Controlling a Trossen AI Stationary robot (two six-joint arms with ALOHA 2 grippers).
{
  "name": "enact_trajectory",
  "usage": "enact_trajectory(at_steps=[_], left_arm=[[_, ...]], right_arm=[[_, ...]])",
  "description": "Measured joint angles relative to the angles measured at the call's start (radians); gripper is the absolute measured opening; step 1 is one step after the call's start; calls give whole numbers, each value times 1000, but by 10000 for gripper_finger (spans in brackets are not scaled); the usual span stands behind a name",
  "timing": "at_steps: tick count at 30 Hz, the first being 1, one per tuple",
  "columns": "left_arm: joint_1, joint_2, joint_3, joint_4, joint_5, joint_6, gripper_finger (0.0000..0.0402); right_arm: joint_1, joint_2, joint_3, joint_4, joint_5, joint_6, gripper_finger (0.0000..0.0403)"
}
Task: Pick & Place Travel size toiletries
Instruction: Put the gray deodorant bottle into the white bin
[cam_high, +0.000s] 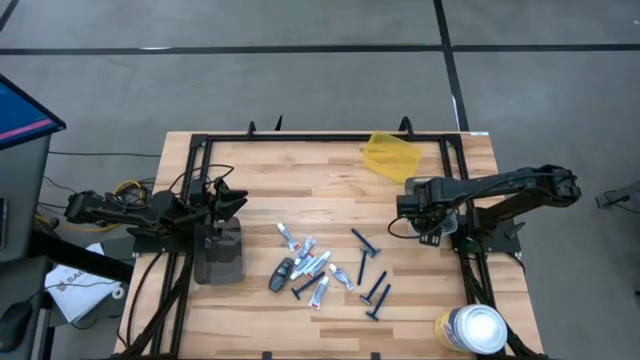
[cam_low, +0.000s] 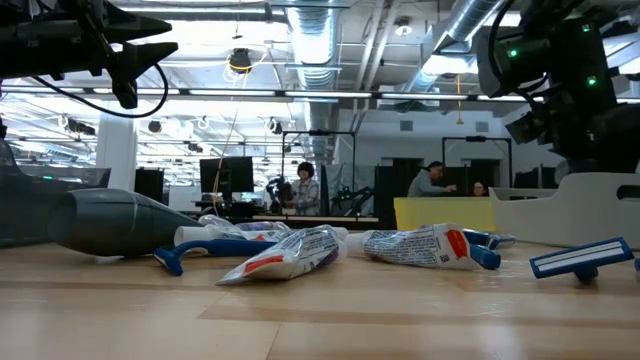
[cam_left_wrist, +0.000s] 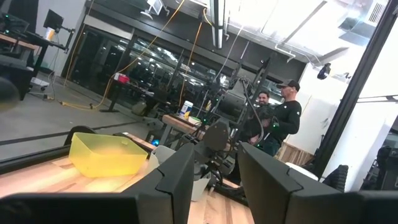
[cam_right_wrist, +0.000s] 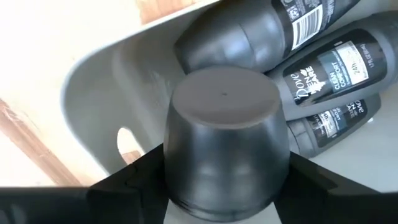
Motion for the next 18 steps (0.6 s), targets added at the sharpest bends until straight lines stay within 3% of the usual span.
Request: enact_trajectory(at_steps=[9, 18], left_arm=[[0, 0, 0, 0, 0, 0, 122], [-1, 21, 23, -11, 107, -9, 139]], right_arm=[[-1, 0, 41, -5, 1, 18, 300], [-1, 0, 316, -27, 79, 32, 306]])
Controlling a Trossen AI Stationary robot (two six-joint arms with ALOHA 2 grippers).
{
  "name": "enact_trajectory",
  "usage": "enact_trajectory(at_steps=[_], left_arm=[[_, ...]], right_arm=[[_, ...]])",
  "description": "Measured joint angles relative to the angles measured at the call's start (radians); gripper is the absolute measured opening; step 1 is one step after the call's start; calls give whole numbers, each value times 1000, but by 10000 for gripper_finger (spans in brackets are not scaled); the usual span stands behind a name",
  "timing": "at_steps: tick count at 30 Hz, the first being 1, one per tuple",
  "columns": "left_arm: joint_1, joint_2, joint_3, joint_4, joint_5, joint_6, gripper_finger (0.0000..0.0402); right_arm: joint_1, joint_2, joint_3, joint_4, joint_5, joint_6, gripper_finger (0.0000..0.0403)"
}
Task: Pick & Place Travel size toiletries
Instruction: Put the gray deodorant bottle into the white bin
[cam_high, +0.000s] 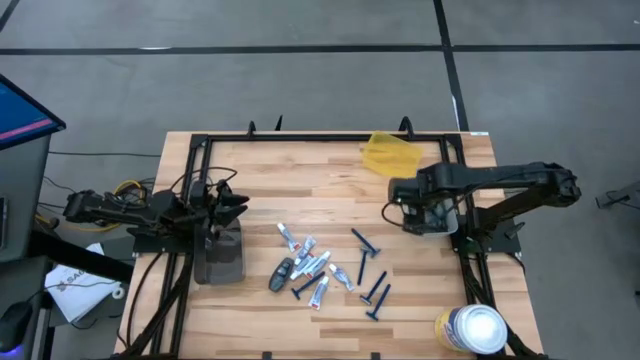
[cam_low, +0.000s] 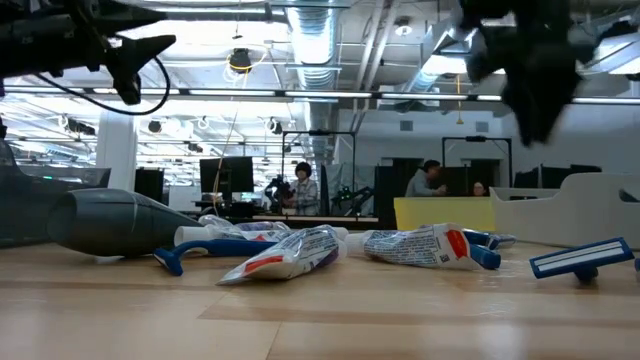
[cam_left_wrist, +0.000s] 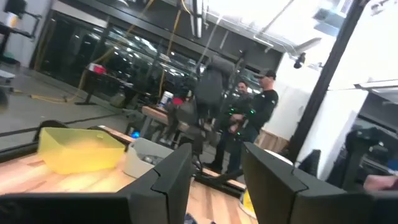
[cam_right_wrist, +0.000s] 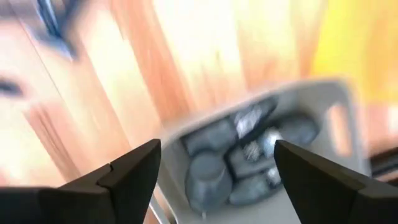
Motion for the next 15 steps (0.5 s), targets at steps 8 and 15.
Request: enact_trajectory(at_steps=[8, 15], left_arm=[[-23, 261, 226, -250, 49, -30, 154], [-130, 633, 468, -655, 87, -169, 154]], right_arm=[[1, 0, 251, 4, 52, 80, 306], [7, 0, 326, 4, 53, 106, 306]])
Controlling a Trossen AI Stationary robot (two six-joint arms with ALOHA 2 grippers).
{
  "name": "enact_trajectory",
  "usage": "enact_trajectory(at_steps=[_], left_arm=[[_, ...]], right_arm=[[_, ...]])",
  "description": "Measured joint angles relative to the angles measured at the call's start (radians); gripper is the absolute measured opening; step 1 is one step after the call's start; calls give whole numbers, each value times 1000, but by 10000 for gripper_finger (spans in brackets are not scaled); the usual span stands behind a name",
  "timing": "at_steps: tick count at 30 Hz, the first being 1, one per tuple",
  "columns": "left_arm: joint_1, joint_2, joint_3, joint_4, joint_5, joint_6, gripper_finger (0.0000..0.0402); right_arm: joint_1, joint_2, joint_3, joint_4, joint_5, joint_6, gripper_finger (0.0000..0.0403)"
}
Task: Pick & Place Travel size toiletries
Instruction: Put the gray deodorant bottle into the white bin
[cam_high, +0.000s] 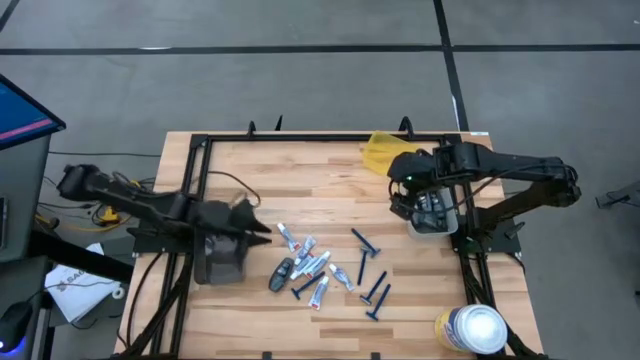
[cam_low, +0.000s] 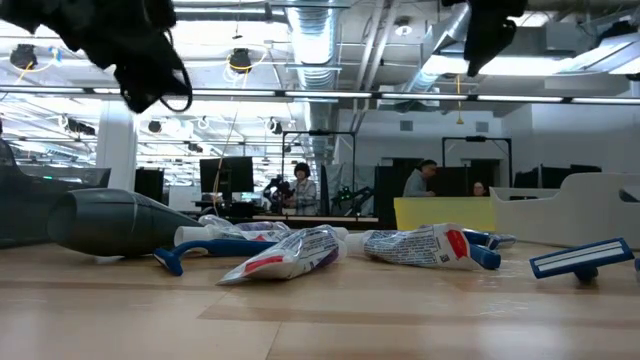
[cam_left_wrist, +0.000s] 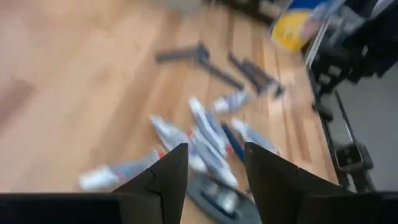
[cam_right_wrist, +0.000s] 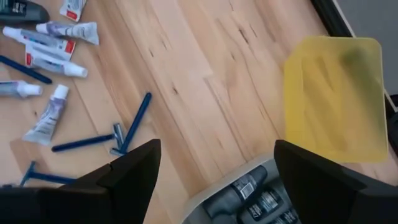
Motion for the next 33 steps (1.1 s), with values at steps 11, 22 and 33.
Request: enact_trajectory(at_steps=[11, 22, 33], left_arm=[[-159, 508, 205, -5, -92, -278, 154], [-171, 664, 236, -7, -163, -484, 154], [-181, 669, 235, -23, -113, -504, 183]], right_arm=[[81, 0, -5, -8, 8, -65, 306], [139, 0, -5, -4, 9, -147, 306], [139, 0, -5, 1, 9, -147, 306]])
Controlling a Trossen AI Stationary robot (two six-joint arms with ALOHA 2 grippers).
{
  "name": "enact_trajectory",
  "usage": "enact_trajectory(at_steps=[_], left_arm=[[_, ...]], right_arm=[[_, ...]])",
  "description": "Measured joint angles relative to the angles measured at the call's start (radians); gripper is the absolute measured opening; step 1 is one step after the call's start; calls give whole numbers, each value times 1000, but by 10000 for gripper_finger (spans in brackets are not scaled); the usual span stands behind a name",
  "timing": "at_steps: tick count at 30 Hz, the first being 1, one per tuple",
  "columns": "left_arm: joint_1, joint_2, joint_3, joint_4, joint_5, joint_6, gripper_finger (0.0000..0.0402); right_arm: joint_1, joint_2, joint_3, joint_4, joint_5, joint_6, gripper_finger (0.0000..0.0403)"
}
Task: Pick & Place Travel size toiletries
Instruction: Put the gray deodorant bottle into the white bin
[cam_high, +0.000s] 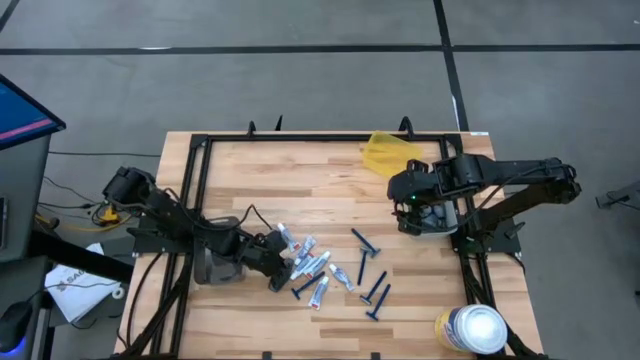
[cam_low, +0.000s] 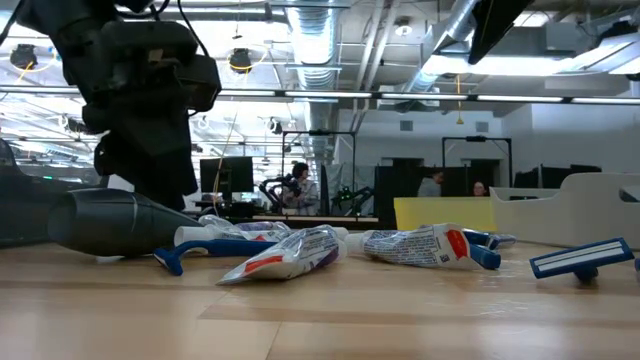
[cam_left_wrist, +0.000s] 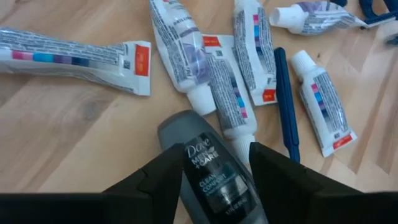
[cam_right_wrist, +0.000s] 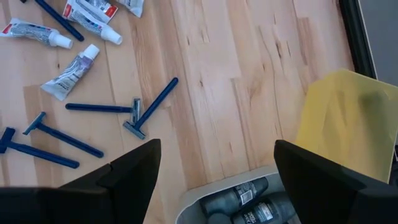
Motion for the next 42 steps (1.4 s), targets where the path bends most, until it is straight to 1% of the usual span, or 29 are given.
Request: enact_trajectory(at_steps=[6, 11, 18, 27, 32, 35, 42], left_arm=[[-17, 0, 0, -6, 1, 0, 212], [-17, 0, 0, -11, 1, -5, 218], [-35, 38, 0, 5, 7, -32, 218], [-77, 99, 2, 18, -7, -107, 219], [-99, 139, 4, 18, 9, -107, 219], [-115, 158, 5, 10, -1, -104, 218], [-118, 161, 5, 13, 14, -73, 196]], right_arm=[[0, 0, 0, 1, 0, 0, 306], [0, 0, 0, 16, 0, 0, 306], [-1, 0, 0, 26, 0, -3, 306], [-1, 0, 0, 26, -1, -12, 306], [-1, 0, 0, 26, -1, -29, 306], [-1, 0, 0, 26, -1, -29, 306], [-1, 0, 0, 26, -1, -37, 306]])
